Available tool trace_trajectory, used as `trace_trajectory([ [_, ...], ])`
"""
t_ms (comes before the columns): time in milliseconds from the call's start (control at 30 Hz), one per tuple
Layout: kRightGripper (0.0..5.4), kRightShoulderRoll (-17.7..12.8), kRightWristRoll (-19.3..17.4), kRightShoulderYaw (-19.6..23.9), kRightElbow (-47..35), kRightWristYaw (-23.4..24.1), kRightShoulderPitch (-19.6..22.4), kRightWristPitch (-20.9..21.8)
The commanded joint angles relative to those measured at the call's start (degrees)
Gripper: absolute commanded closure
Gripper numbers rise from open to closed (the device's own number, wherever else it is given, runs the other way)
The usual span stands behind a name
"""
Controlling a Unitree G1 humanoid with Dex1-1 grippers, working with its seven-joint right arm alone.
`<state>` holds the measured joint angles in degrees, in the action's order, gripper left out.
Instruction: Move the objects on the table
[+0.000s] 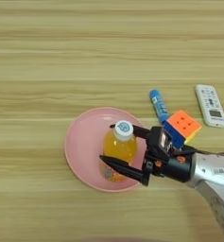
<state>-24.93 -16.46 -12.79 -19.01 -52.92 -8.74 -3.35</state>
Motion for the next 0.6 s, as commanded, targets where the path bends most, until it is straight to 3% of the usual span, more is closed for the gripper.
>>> trace_trajectory([
  [33,1.05,-0.8,0.4,0.7,-1.2,1.2,0.8,0.7],
  [367,0.04,-0.1,-1.2,1.8,-2.2,1.5,1.3,0.1],
  [600,0.04,1.0,-4.6,3.5,-3.9,1.8,2.1,-1.3],
])
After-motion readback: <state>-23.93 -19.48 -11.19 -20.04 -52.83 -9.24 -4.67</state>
